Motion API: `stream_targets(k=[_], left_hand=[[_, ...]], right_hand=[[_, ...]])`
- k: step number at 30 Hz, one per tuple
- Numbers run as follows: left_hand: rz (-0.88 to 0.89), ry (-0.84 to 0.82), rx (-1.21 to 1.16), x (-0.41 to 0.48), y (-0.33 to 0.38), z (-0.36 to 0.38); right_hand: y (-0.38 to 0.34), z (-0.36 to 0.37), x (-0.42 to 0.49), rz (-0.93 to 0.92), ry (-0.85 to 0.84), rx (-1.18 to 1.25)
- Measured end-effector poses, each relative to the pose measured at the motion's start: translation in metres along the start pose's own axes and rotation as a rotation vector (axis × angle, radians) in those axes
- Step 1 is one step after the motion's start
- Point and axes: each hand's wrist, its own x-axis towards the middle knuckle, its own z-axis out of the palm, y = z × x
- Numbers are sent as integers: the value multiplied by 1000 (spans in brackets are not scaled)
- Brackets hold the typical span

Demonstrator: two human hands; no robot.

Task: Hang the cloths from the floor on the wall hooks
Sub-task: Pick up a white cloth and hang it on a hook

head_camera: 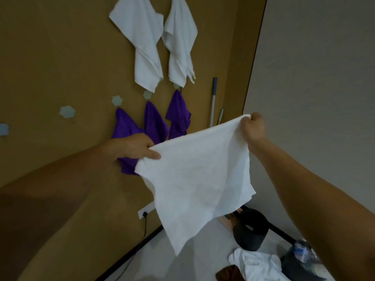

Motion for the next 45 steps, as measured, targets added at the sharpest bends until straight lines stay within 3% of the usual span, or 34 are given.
stream_targets(k=[6, 9, 14, 21, 30, 34, 37, 41, 45], left_hand=[[-45, -119, 80, -15, -28, -13], [-82, -59, 21, -20, -36, -20], [-239, -30, -204, -25, -39, -29], [-192, 179, -291, -29, -37, -16], [-289, 268, -567, -40, -31, -6], [-335, 357, -783, -36, -26, -9], [-425, 328, -855, -35, -20, -12], [-525, 277, -827, -39, -9, -12], [-474, 293, -1004, -41, -5, -8]], right_hand=[[5, -5, 7, 30, 103, -63], [5, -15, 10, -7, 121, -126], [2, -21, 9, 26, -14, -211], [24, -26, -2, 144, -189, -192], [49, -26, -12, 231, -147, -74], [50, -25, -18, 303, -121, 122], [47, -23, -22, 409, -132, 254], [42, -25, -29, 536, -223, 305], [41, -35, -38, 518, -342, 454]])
